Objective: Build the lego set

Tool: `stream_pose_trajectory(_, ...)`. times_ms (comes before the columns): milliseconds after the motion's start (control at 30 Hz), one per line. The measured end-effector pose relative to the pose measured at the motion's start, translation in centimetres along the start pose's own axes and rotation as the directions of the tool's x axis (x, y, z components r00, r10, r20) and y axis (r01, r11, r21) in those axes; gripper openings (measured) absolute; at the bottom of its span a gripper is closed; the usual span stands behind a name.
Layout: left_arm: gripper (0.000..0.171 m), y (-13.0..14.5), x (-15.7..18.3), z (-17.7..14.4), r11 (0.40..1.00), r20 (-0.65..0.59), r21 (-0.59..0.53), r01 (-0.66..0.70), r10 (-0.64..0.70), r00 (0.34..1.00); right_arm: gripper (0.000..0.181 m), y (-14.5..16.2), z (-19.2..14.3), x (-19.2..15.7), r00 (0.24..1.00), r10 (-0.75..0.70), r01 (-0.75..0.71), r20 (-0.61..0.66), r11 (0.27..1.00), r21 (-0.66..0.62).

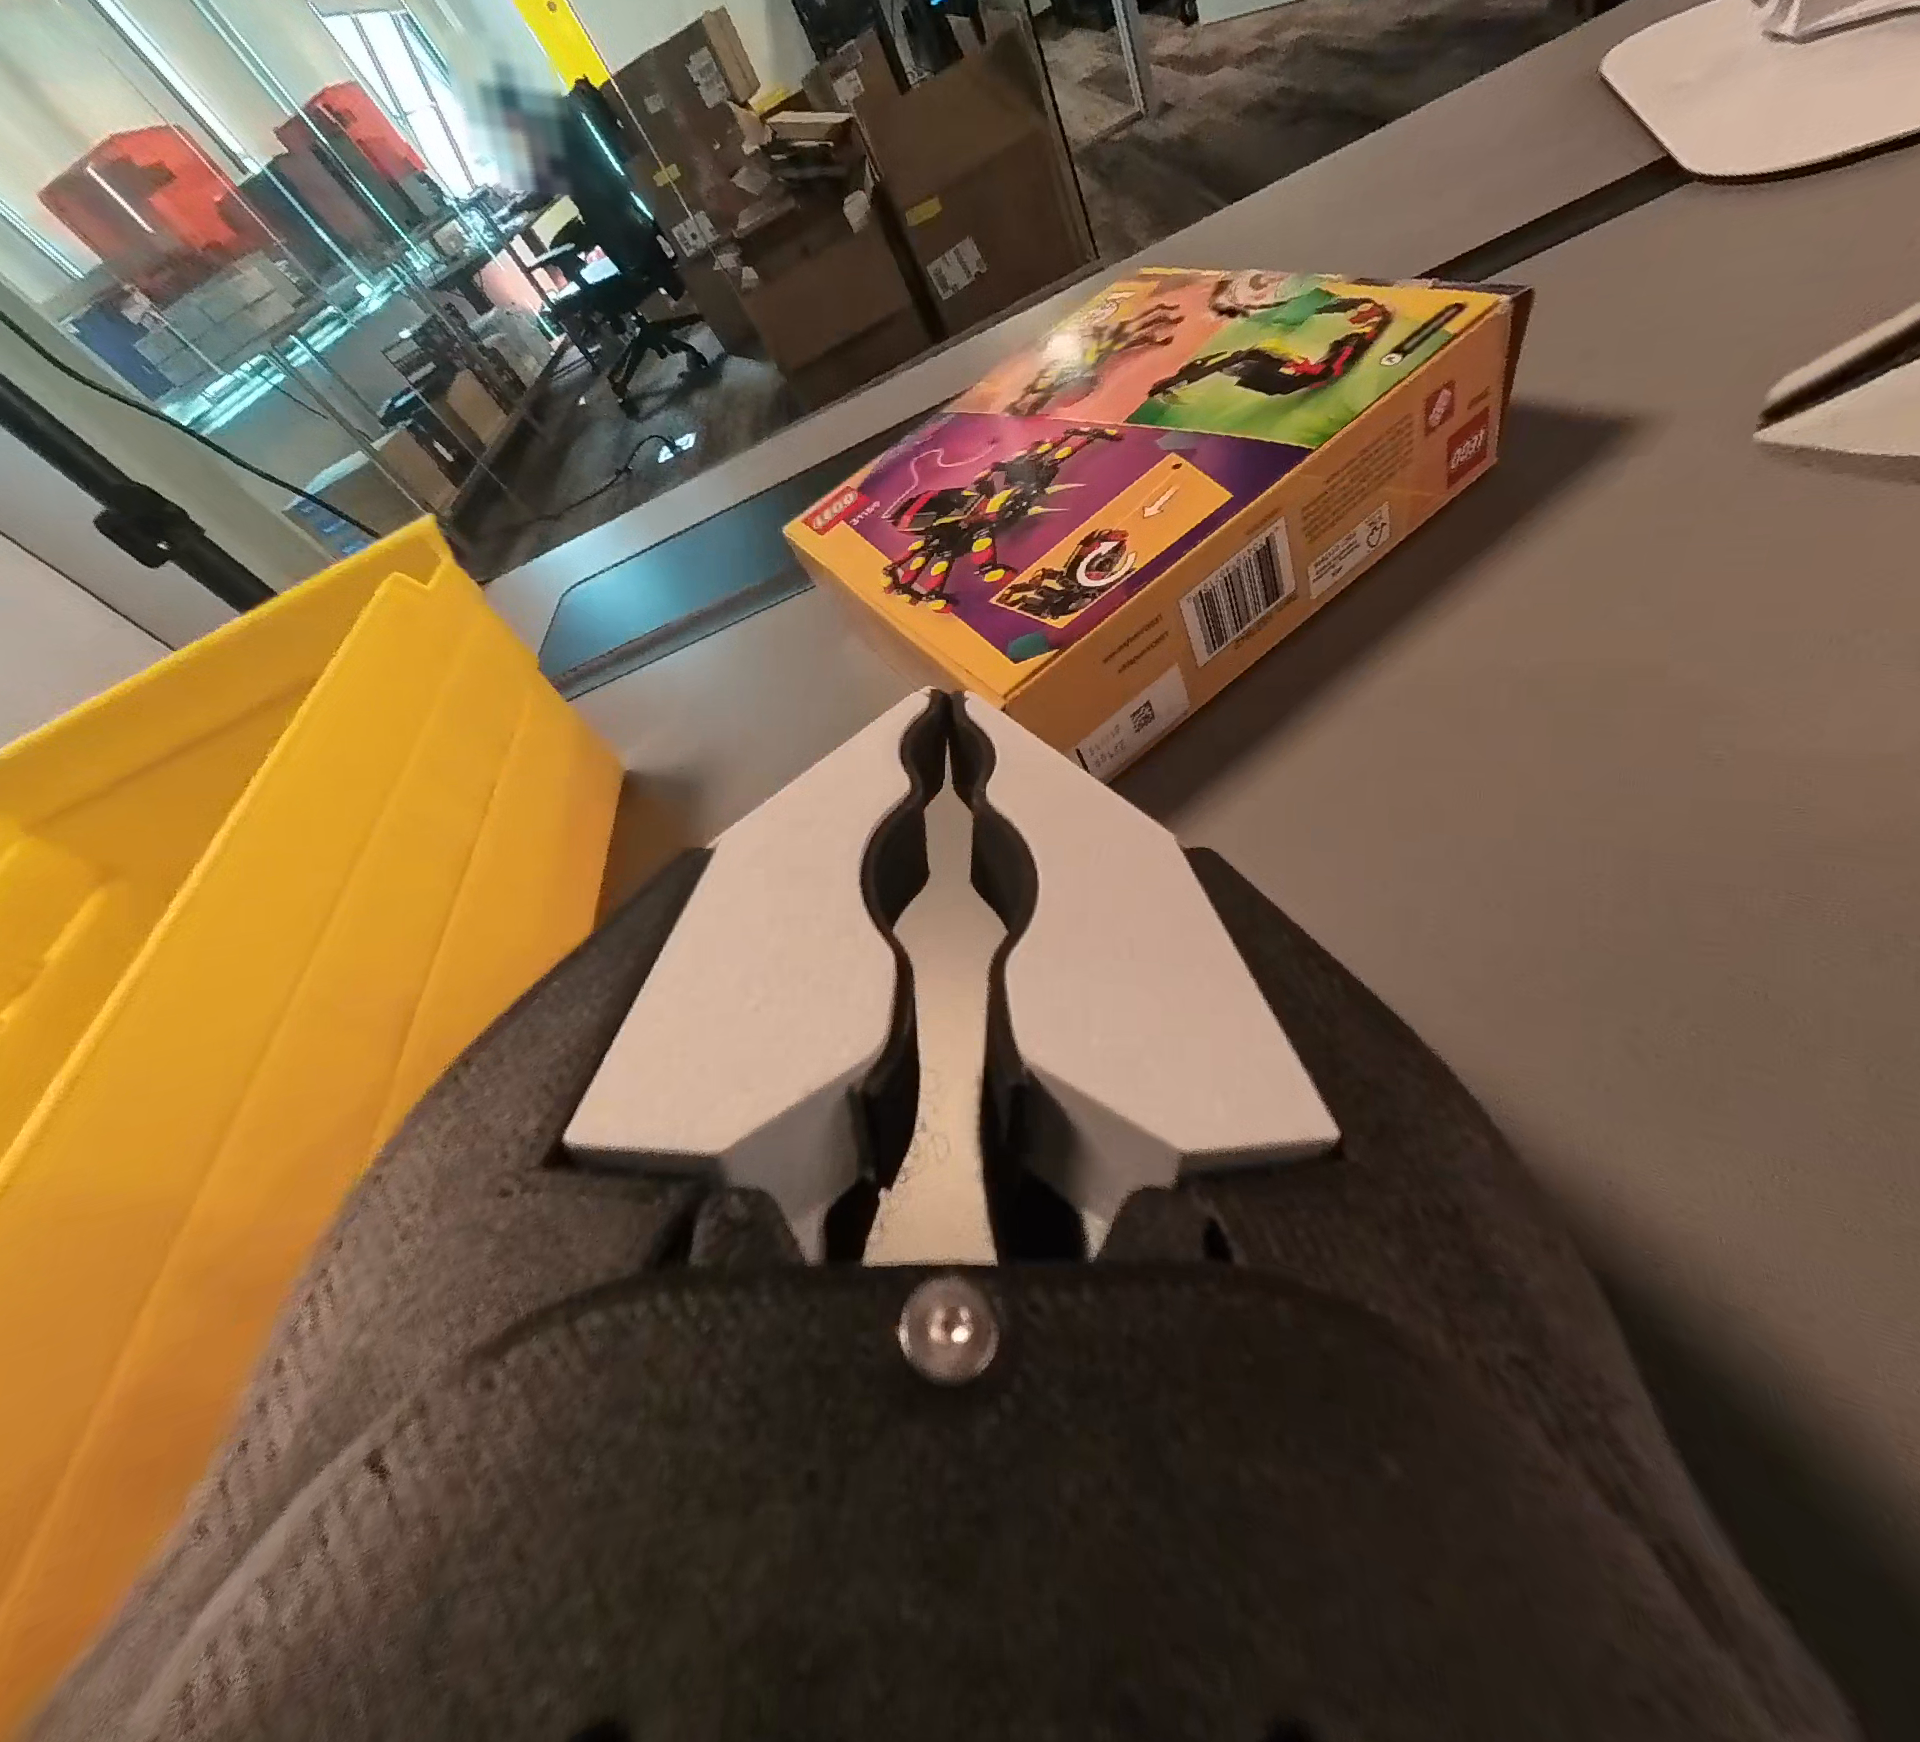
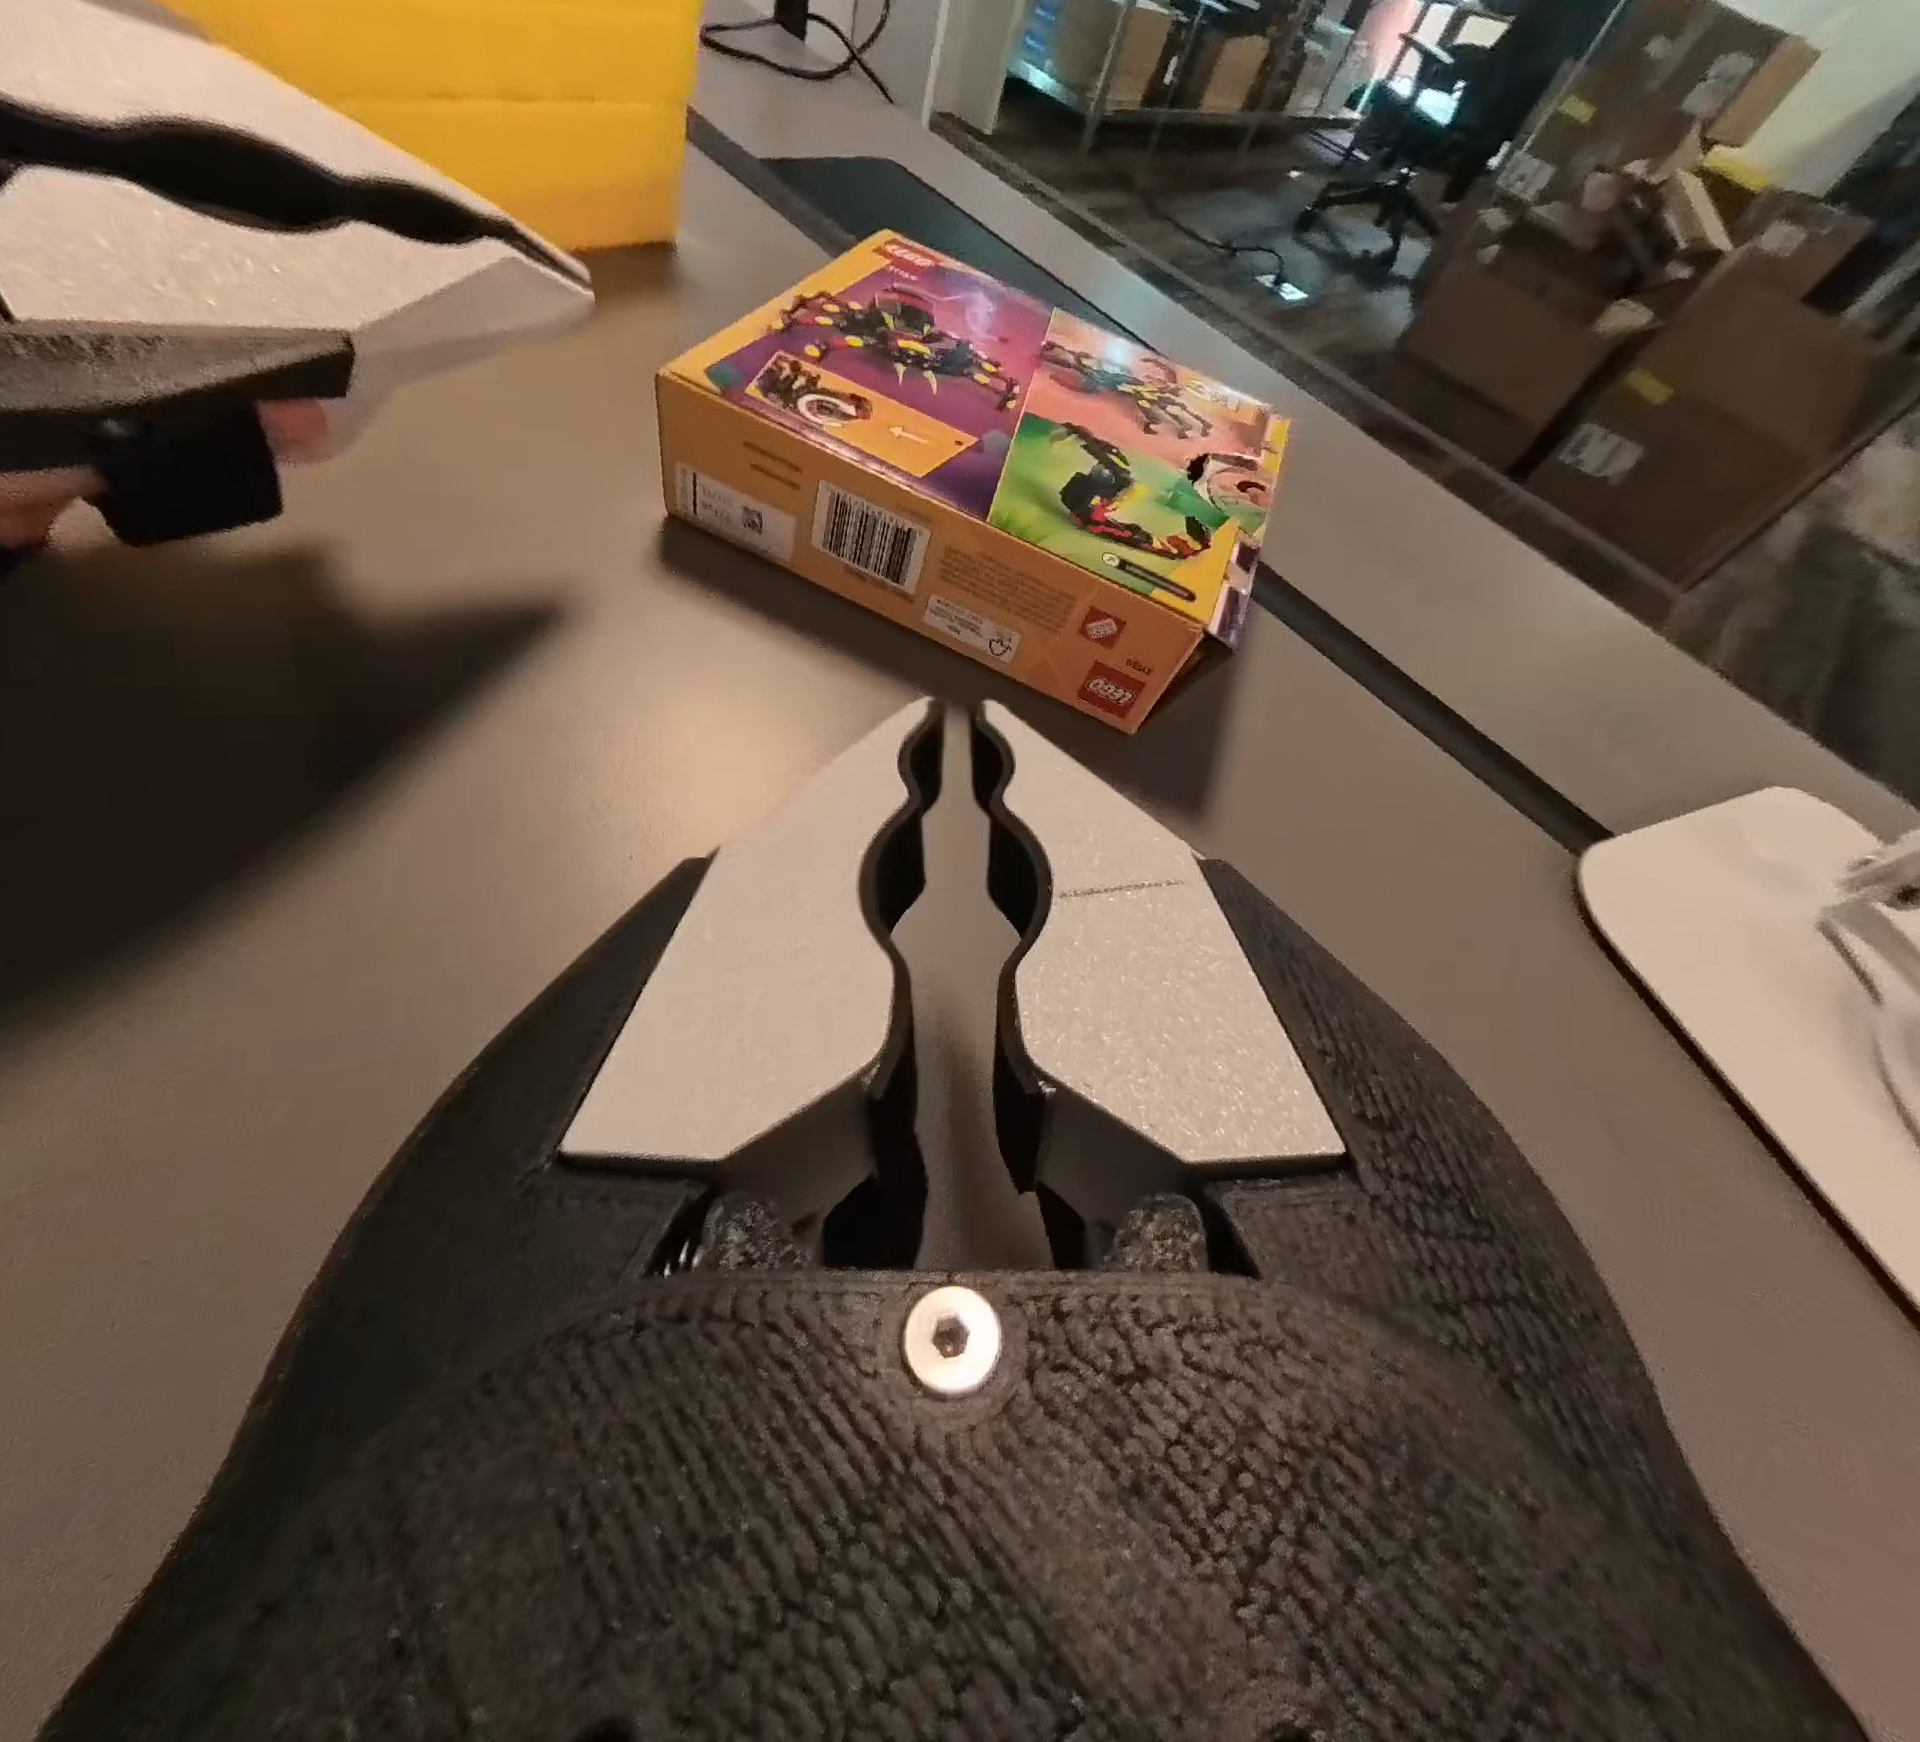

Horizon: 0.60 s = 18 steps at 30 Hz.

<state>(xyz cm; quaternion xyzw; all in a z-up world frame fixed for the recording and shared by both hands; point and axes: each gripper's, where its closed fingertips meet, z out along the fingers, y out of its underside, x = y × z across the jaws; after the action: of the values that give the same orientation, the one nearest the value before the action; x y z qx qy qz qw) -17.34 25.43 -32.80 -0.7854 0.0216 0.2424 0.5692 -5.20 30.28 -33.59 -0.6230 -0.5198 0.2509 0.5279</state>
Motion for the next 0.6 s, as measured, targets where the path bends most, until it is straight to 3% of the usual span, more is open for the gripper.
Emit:
stream_pose_trajectory(100, 0.001, 0.4, 0.0, 0.8, 0.995, -0.065, -0.063, 0.073, -0.077, 0.995, 0.033, -0.4, 1.2, 0.1, 0.994, 0.08, -0.08, 0.068, 0.997, 0.002)
stream_pose_trajectory(200, 0.08, -0.1, 1.0, 1.5, 0.964, -0.204, -0.133, 0.23, -0.253, 0.946, 0.065, -0.7, 3.0, 1.4, 0.985, 0.156, -0.156, 0.075, 0.988, -0.006)
stream_pose_trajectory(267, 0.099, 0.3, 1.4, 2.3, 0.951, -0.25, -0.166, 0.26, -0.296, 0.922, 0.078, -0.8, 4.3, 2.3, 0.97, 0.226, -0.225, 0.093, 0.974, -0.018)
stream_pose_trajectory(333, 0.101, 0.8, 1.0, 3.2, 0.94, -0.258, -0.187, 0.287, -0.329, 0.909, 0.082, -0.9, 5.4, 2.9, 0.942, 0.309, -0.308, 0.128, 0.951, -0.03)
stream_pose_trajectory(400, 0.092, 0.4, 1.1, 3.6, 0.919, -0.308, -0.183, 0.348, -0.39, 0.868, 0.082, -0.9, 6.3, 3.6, 0.923, 0.361, -0.359, 0.137, 0.933, -0.039)
stream_pose_trajectory(500, 0.088, 0.5, 2.2, 4.2, 0.882, -0.393, -0.246, 0.402, -0.47, 0.79, 0.083, -0.4, 7.4, 4.1, 0.909, 0.392, -0.382, 0.145, 0.92, -0.092)
stream_pose_trajectory(600, 0.083, 0.3, 2.7, 4.9, 0.884, -0.433, -0.266, 0.383, -0.465, 0.773, 0.08, 0.4, 8.1, 3.5, 0.888, 0.418, -0.39, 0.189, 0.905, -0.17)
